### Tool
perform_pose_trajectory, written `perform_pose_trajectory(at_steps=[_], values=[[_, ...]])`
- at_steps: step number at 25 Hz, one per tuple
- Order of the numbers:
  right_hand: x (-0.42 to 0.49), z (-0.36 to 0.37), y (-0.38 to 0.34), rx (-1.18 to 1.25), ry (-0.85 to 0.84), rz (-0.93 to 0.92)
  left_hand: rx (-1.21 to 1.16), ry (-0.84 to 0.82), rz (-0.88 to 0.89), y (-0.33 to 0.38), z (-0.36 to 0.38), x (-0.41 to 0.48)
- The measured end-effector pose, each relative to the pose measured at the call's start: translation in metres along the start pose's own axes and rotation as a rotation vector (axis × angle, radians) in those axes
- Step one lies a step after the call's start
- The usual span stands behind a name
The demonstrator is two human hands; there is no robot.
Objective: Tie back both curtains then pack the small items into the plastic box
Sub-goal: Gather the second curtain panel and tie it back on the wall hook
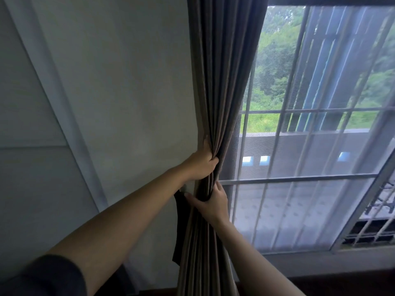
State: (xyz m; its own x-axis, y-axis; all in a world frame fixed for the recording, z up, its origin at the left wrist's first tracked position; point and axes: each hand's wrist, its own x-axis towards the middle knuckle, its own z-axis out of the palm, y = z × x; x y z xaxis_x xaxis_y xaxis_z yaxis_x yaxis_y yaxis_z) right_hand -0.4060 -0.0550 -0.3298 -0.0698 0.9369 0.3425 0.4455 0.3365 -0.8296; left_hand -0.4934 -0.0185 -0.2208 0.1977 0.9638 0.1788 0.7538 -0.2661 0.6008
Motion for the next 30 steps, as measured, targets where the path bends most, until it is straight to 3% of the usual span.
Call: perform_pose_trajectory(at_steps=[6,11,14,17,21,27,30], values=[[-0.005,0.003,-0.019,-0.007,0.123,0.075,0.039,-0.04,0.008,-0.006,-0.006,0.005],[0.002,0.002,-0.02,-0.078,0.158,0.233,-0.101,-0.092,0.041,0.011,-0.002,-0.004],[0.004,0.002,-0.018,-0.18,0.175,0.199,-0.524,-0.182,-0.024,0.007,-0.017,-0.013],[0.003,-0.003,-0.011,-0.236,0.122,0.103,-1.01,-0.061,-0.145,-0.009,-0.021,-0.02],[-0.001,-0.011,-0.006,-0.253,0.083,0.062,-0.906,0.141,-0.207,-0.019,-0.004,-0.012],[-0.01,-0.037,0.0,-0.183,-0.015,0.061,-0.766,-0.134,-0.198,-0.035,-0.007,0.012],[-0.01,-0.044,0.001,-0.172,-0.085,0.044,-0.644,-0.183,-0.243,-0.036,-0.017,0.013]])
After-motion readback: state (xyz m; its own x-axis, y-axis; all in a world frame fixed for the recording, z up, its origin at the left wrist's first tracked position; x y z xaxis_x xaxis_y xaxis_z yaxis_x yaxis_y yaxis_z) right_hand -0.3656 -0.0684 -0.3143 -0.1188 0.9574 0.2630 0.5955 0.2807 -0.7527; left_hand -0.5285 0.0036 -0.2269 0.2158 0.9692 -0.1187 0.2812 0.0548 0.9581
